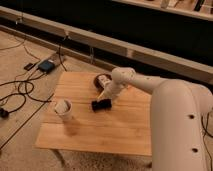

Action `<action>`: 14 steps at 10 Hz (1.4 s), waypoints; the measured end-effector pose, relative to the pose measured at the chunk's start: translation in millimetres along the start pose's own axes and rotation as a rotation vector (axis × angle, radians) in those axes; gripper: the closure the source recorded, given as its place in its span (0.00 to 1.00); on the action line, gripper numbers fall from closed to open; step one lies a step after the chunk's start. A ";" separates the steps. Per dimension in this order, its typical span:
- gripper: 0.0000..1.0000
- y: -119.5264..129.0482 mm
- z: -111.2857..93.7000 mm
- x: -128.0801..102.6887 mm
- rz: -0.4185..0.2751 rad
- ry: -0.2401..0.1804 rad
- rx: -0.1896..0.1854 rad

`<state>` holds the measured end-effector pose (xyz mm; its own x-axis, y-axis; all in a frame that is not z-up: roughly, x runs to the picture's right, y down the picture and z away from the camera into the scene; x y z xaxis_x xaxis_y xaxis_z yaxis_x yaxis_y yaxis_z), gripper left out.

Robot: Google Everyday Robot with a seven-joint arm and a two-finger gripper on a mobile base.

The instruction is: Push the eraser across the table

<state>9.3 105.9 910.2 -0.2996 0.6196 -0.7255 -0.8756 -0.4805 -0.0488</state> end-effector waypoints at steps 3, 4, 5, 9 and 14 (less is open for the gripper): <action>0.35 -39.6 -27.5 -25.9 0.083 -0.053 0.006; 0.35 -50.3 -37.5 -33.6 0.104 -0.075 0.008; 0.35 -64.5 -52.0 -45.0 0.123 -0.116 0.022; 0.35 -108.1 -66.3 -60.5 0.112 -0.209 0.160; 0.35 -106.3 -47.0 -37.4 0.051 -0.213 0.251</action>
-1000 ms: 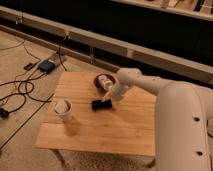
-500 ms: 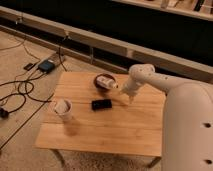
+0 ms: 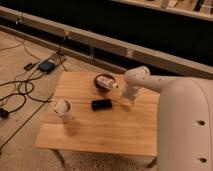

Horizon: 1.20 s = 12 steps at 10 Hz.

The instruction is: Push the eraser across the table

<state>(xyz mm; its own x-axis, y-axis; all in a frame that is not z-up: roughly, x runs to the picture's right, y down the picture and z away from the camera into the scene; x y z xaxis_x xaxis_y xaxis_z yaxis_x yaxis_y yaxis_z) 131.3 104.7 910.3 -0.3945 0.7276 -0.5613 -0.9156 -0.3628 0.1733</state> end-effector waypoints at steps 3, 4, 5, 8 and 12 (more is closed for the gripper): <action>0.35 8.7 9.0 18.6 -0.042 0.005 0.027; 0.35 12.8 11.6 23.6 -0.059 0.005 0.035; 0.35 17.0 13.4 27.0 -0.073 0.005 0.041; 0.35 34.8 16.5 27.8 -0.110 -0.003 0.047; 0.35 63.7 18.5 28.8 -0.175 -0.003 0.043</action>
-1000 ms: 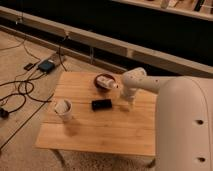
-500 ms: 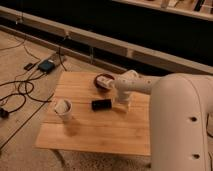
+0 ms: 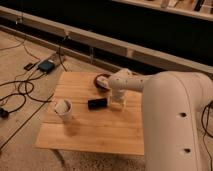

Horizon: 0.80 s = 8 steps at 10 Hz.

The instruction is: Push the eraser across the table

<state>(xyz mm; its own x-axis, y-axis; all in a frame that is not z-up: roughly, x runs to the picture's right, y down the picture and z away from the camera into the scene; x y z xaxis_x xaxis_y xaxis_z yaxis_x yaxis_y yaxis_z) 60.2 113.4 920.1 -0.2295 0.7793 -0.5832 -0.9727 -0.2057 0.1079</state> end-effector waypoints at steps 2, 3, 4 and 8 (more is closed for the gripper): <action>0.35 14.8 0.1 2.2 -0.026 0.006 -0.009; 0.35 24.7 0.4 4.5 -0.042 0.010 -0.016; 0.35 29.6 1.0 6.1 -0.050 0.014 -0.019; 0.35 56.4 5.2 11.9 -0.092 0.024 -0.035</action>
